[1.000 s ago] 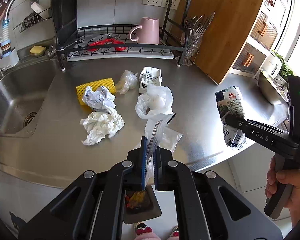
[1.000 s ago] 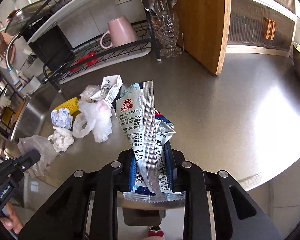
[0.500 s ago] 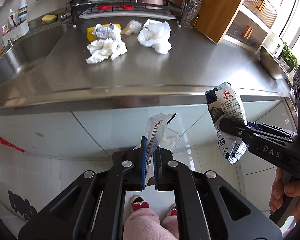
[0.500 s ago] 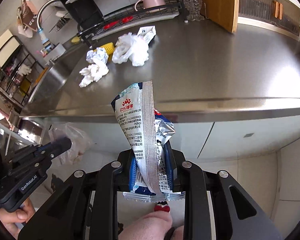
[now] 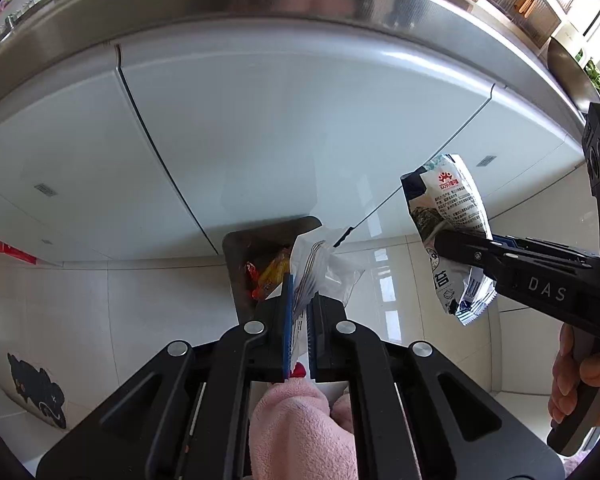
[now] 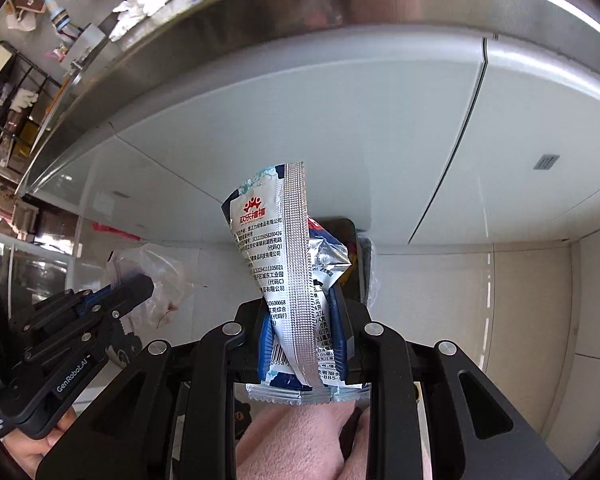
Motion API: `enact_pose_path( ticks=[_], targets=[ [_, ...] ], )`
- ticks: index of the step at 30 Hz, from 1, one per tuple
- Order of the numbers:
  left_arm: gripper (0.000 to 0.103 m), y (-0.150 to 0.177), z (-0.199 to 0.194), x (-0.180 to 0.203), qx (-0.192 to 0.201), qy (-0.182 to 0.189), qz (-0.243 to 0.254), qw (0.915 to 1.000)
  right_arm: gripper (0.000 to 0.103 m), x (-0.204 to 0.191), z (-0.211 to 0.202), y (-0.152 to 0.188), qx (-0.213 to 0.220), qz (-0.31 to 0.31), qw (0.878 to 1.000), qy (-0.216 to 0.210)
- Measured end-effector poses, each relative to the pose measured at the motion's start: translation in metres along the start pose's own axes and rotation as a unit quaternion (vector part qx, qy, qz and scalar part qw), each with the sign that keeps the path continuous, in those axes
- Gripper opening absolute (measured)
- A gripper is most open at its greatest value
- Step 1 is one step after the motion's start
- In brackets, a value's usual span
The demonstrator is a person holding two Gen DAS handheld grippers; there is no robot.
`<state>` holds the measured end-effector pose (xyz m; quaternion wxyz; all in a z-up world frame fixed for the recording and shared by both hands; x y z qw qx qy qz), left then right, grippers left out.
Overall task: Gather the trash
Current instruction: 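Carry the plastic bag and snack bag down over the floor bin, then open both grippers over the bin and raise them back to the counter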
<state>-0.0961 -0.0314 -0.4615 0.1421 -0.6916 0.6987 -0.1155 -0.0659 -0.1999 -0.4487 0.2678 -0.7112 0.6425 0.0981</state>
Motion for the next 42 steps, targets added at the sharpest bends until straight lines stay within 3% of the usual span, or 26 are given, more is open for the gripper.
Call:
enact_pose_path(
  ticks=[18, 26, 30, 33, 35, 36, 42],
  targets=[
    [0.005, 0.019, 0.134, -0.003, -0.068, 0.02, 0.012, 0.9974, 0.025, 0.041, 0.128, -0.008, -0.063, 0.059, 0.996, 0.025],
    [0.006, 0.025, 0.16, -0.012, -0.092, 0.033, -0.001, 0.9952, 0.028, 0.046, 0.157, -0.021, -0.072, 0.081, 0.994, 0.022],
    [0.009, 0.022, 0.163, -0.013, -0.091, 0.04, 0.002, 0.995, 0.036, 0.048, 0.165, -0.018, -0.07, 0.094, 0.993, 0.02],
    [0.016, 0.018, 0.16, -0.011, -0.087, 0.043, 0.005, 0.9953, 0.042, 0.046, 0.169, -0.02, -0.069, 0.095, 0.993, 0.018],
    [0.027, 0.016, 0.159, -0.011, -0.087, 0.045, 0.004, 0.9952, 0.042, 0.046, 0.17, -0.021, -0.068, 0.092, 0.993, 0.02],
    [0.037, 0.014, 0.159, -0.012, -0.088, 0.046, 0.003, 0.9951, 0.044, 0.045, 0.171, -0.022, -0.067, 0.092, 0.993, 0.021],
    [0.042, 0.01, 0.156, -0.012, -0.088, 0.045, 0.005, 0.9951, 0.059, 0.044, 0.166, -0.027, -0.057, 0.093, 0.994, 0.025]
  ],
)
Point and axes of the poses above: each gripper's, at about its wrist camera, not at the fingertips, and z roughly the way its jaws point, x to its right, y to its underside, the point moved 2 cm from there along z, roughly the way its jaws point, and after that the axes turned 12 degrees about -y, right-handed, at the moved point
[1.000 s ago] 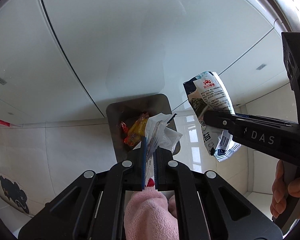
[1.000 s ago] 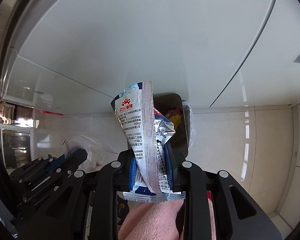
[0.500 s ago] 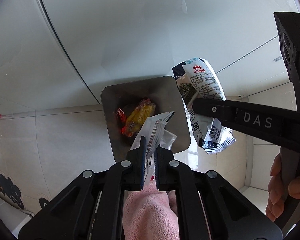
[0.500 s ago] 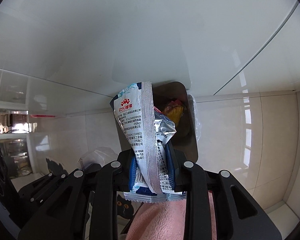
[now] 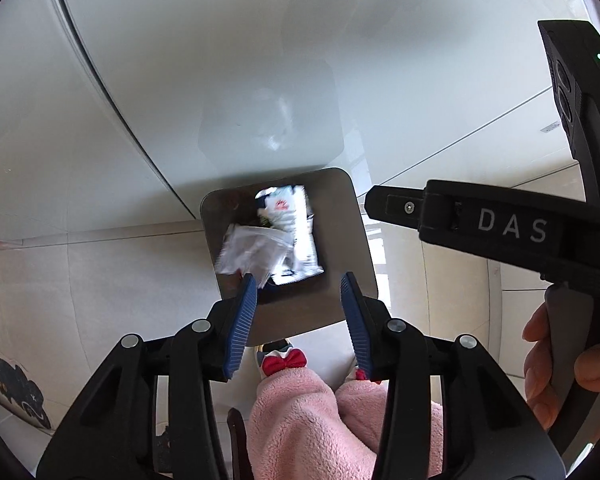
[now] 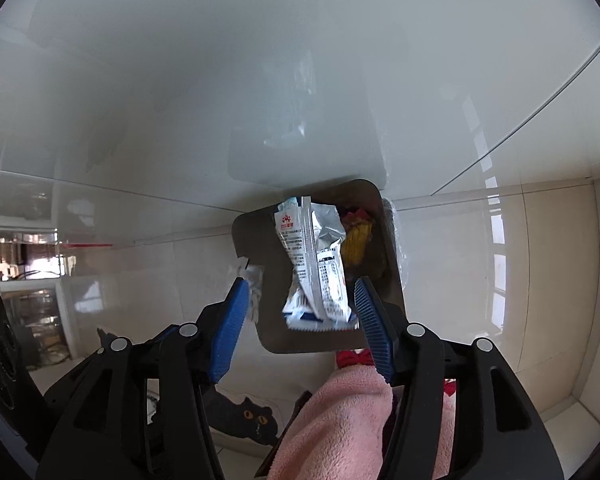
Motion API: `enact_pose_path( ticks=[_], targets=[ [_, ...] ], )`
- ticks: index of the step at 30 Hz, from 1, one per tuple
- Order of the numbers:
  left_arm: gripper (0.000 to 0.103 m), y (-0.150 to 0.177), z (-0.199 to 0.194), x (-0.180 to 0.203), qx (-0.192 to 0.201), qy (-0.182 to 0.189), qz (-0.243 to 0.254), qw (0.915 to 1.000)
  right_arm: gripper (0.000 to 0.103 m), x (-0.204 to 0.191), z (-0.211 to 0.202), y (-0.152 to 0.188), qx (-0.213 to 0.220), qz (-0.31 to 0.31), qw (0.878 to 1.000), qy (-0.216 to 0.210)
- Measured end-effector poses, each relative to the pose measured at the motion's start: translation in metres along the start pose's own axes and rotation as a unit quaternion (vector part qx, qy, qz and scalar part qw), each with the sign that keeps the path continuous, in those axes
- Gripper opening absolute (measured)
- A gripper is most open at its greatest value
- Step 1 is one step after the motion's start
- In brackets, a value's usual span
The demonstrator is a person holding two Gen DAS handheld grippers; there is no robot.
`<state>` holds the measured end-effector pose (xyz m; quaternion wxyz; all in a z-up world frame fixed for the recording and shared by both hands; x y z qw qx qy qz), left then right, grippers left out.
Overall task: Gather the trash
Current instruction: 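Open both grippers over the bin and raise them back to the counter, then grasp the white tissue with the left gripper while the right grasps the white plastic bag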
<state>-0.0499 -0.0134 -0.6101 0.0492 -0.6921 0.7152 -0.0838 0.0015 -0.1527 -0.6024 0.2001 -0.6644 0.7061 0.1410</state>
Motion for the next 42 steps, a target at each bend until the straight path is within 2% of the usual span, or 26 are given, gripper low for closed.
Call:
enact_pose_path(
  ticks=[9, 10, 13, 16, 18, 19, 24, 29, 36, 42],
  targets=[
    [0.062, 0.004, -0.042, 0.0, 0.012, -0.009, -0.009, 0.9998, 0.069, 0.002, -0.034, 0.003, 0.011, 0.008, 1.0, 0.008],
    [0.064, 0.001, -0.048, -0.001, 0.015, -0.01, -0.013, 0.9998, 0.07, 0.0, -0.04, 0.004, 0.013, 0.007, 1.0, 0.008],
    [0.073, -0.002, -0.068, -0.005, 0.031, -0.012, -0.022, 0.9992, 0.081, -0.006, -0.069, 0.009, 0.023, -0.001, 1.0, 0.008],
    [0.081, -0.004, -0.102, -0.005, 0.054, -0.016, -0.028, 0.9981, 0.083, -0.011, -0.101, 0.018, 0.037, -0.014, 0.999, 0.003],
    [0.082, -0.005, -0.125, -0.004, 0.07, -0.016, -0.032, 0.9969, 0.094, -0.016, -0.125, 0.023, 0.049, -0.023, 0.999, 0.004],
    [0.082, -0.006, -0.137, -0.003, 0.077, -0.015, -0.034, 0.9963, 0.095, -0.019, -0.137, 0.026, 0.057, -0.029, 0.998, 0.006],
    [0.083, -0.019, -0.197, -0.001, 0.12, -0.015, -0.049, 0.9914, 0.096, -0.032, -0.195, 0.029, 0.086, -0.055, 0.995, -0.01],
    [0.083, -0.041, -0.257, -0.002, 0.167, -0.016, -0.059, 0.984, 0.1, -0.049, -0.253, 0.021, 0.133, -0.078, 0.988, -0.027],
    [0.083, -0.079, -0.312, -0.006, 0.224, -0.024, -0.057, 0.9726, 0.1, -0.072, -0.303, -0.012, 0.192, -0.111, 0.975, -0.013],
    [0.083, -0.116, -0.334, -0.016, 0.244, -0.033, -0.04, 0.9683, 0.1, -0.096, -0.327, -0.05, 0.228, -0.121, 0.966, -0.013]
  ],
)
Point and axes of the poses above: each gripper's, at about its wrist camera, not at the fingertips, and z roughly the way its jaws point, x to its right, y to its underside, the point moved 2 cm from there along z, roughly the way its jaws point, and after that the axes turned 12 degrees about -y, right-handed, at the moved point
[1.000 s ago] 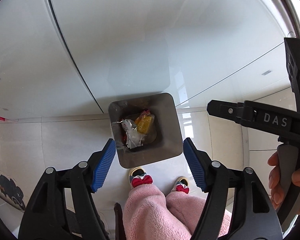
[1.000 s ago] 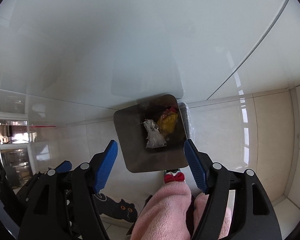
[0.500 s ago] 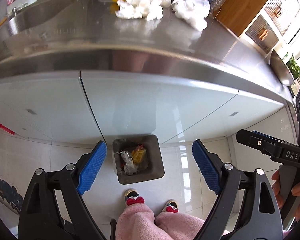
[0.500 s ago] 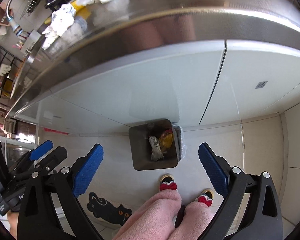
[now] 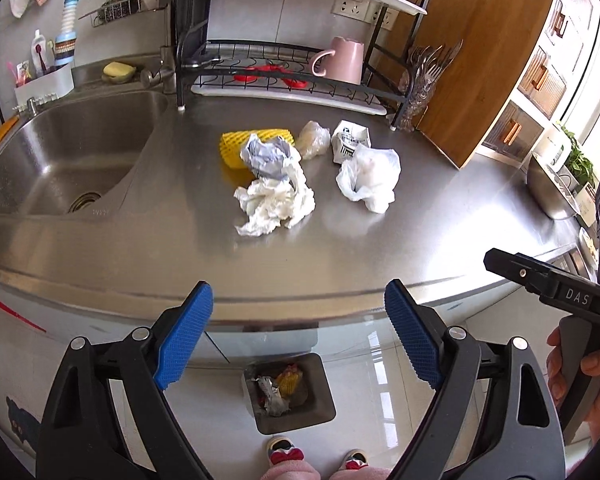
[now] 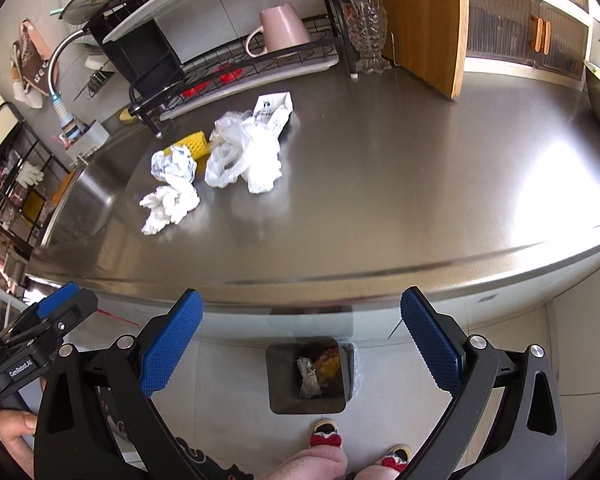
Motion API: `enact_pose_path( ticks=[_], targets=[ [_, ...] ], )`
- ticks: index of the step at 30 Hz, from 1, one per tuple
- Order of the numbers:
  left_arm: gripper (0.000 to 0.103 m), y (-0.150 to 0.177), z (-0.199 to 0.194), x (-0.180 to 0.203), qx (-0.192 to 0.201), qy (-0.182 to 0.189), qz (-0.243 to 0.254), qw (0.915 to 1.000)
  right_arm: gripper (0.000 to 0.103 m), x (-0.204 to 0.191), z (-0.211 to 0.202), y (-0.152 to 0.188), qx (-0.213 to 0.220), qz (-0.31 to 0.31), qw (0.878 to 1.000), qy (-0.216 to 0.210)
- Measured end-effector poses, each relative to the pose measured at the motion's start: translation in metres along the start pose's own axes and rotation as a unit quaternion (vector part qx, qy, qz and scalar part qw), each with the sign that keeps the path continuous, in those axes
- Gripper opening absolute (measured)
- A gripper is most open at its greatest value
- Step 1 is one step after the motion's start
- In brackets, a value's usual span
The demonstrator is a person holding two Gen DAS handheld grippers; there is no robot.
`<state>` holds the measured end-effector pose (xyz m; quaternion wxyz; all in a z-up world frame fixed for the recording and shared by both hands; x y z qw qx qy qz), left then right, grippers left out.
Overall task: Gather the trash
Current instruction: 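Grasp the white tissue with the left gripper while the right grasps the white plastic bag, then carry the tissue and plastic bag down over the floor bin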
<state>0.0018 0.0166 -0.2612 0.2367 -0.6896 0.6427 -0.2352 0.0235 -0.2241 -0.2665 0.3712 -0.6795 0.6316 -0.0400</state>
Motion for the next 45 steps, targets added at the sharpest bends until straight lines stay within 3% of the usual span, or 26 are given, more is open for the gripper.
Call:
enact_pose_path(
  ticks=[6, 12, 20, 27, 29, 30, 31, 33, 37, 39, 45],
  targets=[
    [0.083, -0.036, 0.018, -0.005, 0.005, 0.0, 0.016, 0.9999, 0.1, -0.012, 0.011, -0.046, 0.024, -0.004, 1.0, 0.002],
    [0.083, -0.056, 0.056, -0.006, -0.008, 0.002, 0.029, 0.9996, 0.1, -0.014, 0.04, -0.075, 0.021, 0.012, 1.0, -0.001],
    [0.083, -0.062, 0.114, -0.006, -0.043, 0.001, 0.039, 0.9983, 0.097, -0.015, 0.098, -0.088, -0.011, 0.012, 1.0, 0.01],
    [0.082, -0.056, 0.129, -0.003, -0.033, 0.012, 0.045, 0.9984, 0.085, -0.018, 0.134, -0.089, -0.038, 0.007, 0.999, 0.012],
    [0.074, -0.055, 0.133, -0.001, -0.036, 0.013, 0.052, 0.9979, 0.077, -0.018, 0.142, -0.087, -0.046, 0.003, 0.999, 0.014],
    [0.062, -0.054, 0.136, -0.001, -0.04, 0.014, 0.052, 0.9977, 0.073, -0.018, 0.145, -0.086, -0.05, 0.001, 0.999, 0.014],
    [0.054, -0.052, 0.138, 0.0, -0.044, 0.017, 0.051, 0.9976, 0.064, -0.017, 0.148, -0.084, -0.055, -0.001, 0.998, 0.014],
    [0.05, -0.051, 0.138, 0.0, -0.039, 0.015, 0.053, 0.9977, 0.048, -0.015, 0.152, -0.08, -0.066, -0.002, 0.998, 0.018],
    [0.024, -0.047, 0.136, 0.005, -0.04, 0.021, 0.061, 0.9971, 0.033, -0.013, 0.146, -0.077, -0.065, -0.005, 0.998, 0.02],
    [0.02, -0.044, 0.132, 0.009, -0.039, 0.019, 0.065, 0.997, 0.024, -0.01, 0.141, -0.074, -0.062, -0.001, 0.998, 0.018],
    [0.014, -0.034, 0.112, 0.018, -0.035, 0.021, 0.071, 0.9966, 0.022, -0.004, 0.115, -0.063, -0.051, 0.007, 0.999, -0.001]
  ],
)
Point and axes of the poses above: each gripper's, at about its wrist camera, not at the fingertips, and z roughly the way its jaws point, x to its right, y to its underside, the point moved 2 cm from there along z, roughly the way its jaws point, and after that the axes turned 12 degrees about -y, right-handed, at the moved point
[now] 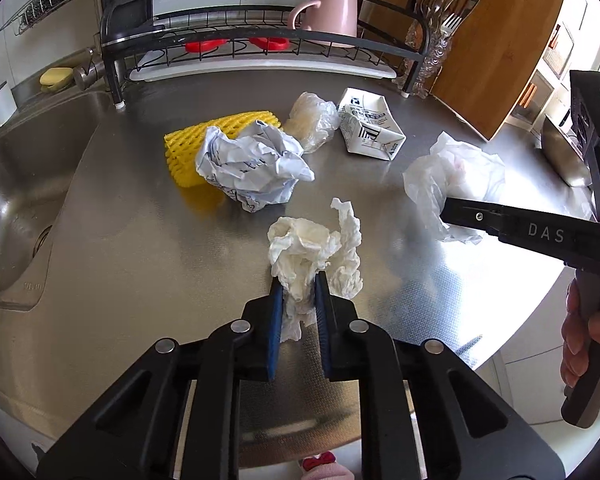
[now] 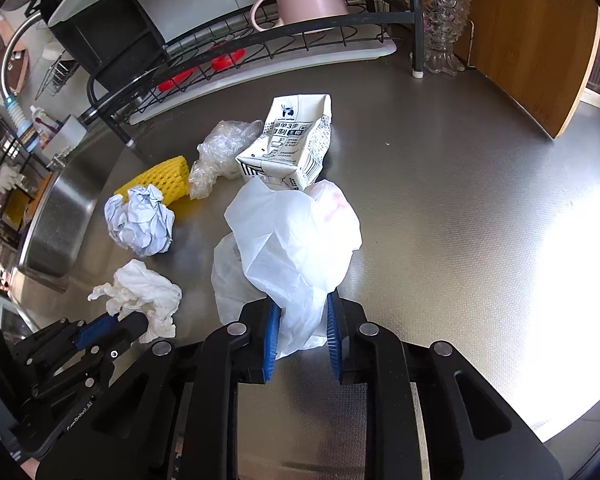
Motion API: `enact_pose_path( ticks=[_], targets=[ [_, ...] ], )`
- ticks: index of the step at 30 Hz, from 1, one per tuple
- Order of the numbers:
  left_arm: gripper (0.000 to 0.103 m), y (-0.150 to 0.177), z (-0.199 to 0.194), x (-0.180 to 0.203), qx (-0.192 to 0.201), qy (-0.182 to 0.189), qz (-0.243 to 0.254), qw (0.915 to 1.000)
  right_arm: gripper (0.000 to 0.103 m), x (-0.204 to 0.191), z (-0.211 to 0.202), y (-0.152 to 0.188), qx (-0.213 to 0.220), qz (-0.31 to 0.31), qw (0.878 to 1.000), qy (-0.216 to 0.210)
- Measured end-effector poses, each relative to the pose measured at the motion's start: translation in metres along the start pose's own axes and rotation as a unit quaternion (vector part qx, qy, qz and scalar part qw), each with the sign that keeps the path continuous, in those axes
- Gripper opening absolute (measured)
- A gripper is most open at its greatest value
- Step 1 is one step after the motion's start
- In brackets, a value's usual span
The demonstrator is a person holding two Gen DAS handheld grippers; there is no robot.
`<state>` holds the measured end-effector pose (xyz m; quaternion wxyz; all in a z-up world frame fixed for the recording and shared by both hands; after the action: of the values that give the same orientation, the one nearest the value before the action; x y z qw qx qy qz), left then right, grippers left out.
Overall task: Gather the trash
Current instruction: 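Carry the tissue and plastic bag down over the floor bin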
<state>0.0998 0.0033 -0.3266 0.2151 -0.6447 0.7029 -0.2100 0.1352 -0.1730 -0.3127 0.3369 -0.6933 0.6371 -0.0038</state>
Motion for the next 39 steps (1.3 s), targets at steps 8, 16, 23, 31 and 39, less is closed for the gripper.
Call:
enact_pose_path(
  ticks=[8, 16, 23, 31, 39],
  targets=[
    [0.013, 0.024, -0.046, 0.018, 0.01, -0.004, -0.008, 0.9999, 0.022, -0.001, -0.046, 0.026, 0.011, 0.001, 1.0, -0.015],
    [0.014, 0.065, -0.087, 0.036, 0.008, -0.003, -0.023, 0.9997, 0.022, -0.01, -0.087, 0.068, 0.006, -0.022, 0.999, -0.033],
    [0.014, 0.112, -0.101, 0.051, -0.012, -0.012, -0.04, 0.999, 0.022, -0.009, -0.097, 0.117, -0.026, -0.031, 0.998, -0.045],
    [0.014, 0.166, -0.093, 0.054, -0.053, -0.024, -0.06, 0.9965, 0.022, 0.0, -0.08, 0.168, -0.073, -0.03, 0.996, -0.049],
    [0.014, 0.212, -0.05, 0.045, -0.102, -0.026, -0.072, 0.9919, 0.022, 0.015, -0.03, 0.211, -0.126, -0.008, 0.991, -0.037]
  ],
)
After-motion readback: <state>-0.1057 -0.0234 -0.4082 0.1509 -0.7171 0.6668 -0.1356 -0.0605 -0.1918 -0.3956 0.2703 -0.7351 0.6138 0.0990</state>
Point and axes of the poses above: each gripper's, at about its wrist camera, not at the fingertips, and z roughly the way its jaws point, x to its right, y to its underside, the point moved 2 cm from there along z, roughly the way its jaws point, and after that the axes turned 12 degrees about -y, right-handed, at the moved point
